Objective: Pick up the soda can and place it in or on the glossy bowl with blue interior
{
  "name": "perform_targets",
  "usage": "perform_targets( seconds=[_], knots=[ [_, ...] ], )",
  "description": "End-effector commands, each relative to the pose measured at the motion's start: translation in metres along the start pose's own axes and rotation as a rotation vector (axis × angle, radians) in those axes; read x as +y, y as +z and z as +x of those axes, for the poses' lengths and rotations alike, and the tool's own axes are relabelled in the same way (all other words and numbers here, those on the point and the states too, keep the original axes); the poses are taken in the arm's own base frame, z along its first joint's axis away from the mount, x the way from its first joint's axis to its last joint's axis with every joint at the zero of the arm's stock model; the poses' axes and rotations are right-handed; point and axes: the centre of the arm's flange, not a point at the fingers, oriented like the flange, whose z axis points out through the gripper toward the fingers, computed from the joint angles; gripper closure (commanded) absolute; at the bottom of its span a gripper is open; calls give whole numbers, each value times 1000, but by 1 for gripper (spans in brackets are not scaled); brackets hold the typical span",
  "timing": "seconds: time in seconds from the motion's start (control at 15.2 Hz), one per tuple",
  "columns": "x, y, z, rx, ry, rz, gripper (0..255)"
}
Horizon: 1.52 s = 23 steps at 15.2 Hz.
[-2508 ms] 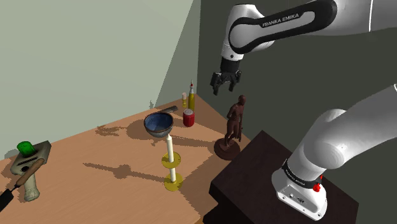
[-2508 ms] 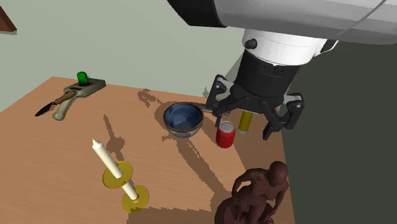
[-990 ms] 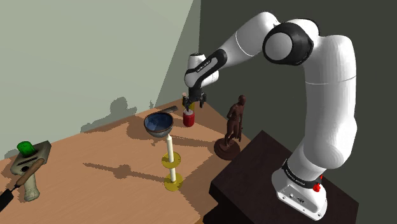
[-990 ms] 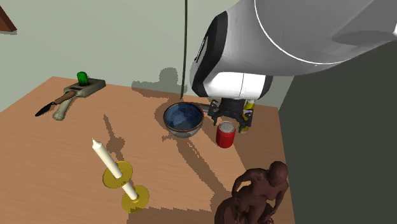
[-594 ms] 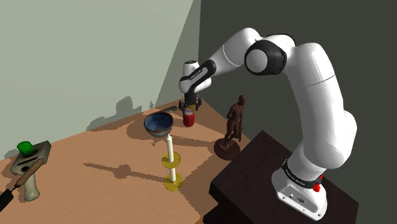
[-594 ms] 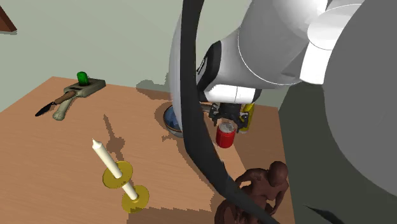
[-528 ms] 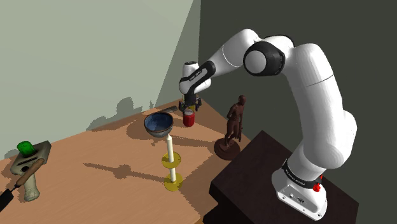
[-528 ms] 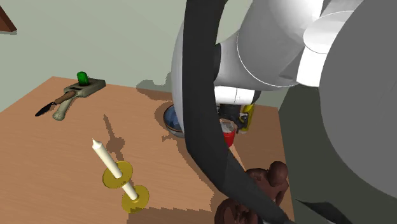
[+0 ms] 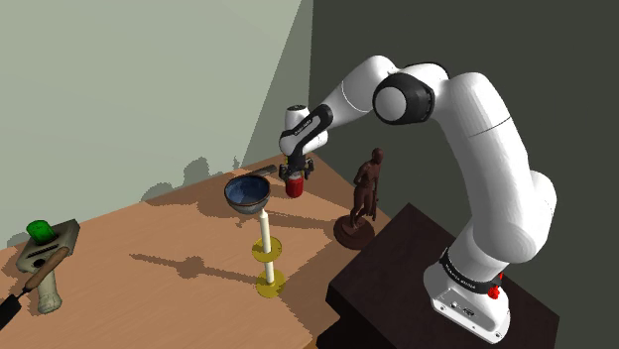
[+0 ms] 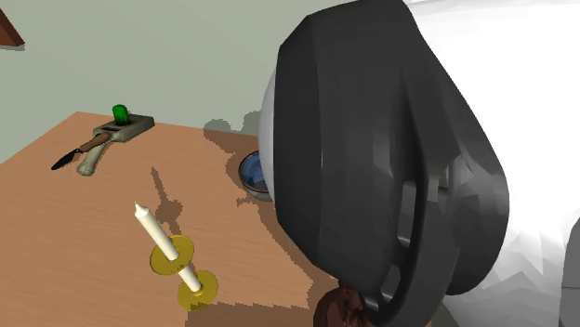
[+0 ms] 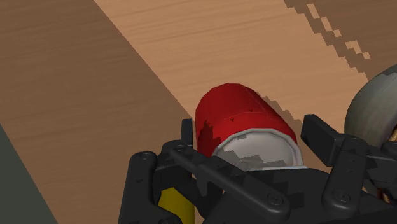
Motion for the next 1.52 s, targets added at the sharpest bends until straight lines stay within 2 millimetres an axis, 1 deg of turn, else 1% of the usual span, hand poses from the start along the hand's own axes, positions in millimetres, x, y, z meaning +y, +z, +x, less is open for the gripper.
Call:
perform_targets(
  seconds=[0.0, 0.26, 0.33, 0.92, 1.45],
  knots=[
    [0, 1, 1, 0, 0, 0, 0],
    [0, 1, 0, 0, 0, 0, 0],
    [0, 1, 0, 0, 0, 0, 255],
    [0, 1, 1, 0, 0, 0, 255],
    [0, -41, -2, 0, 0, 0, 255]
  ],
)
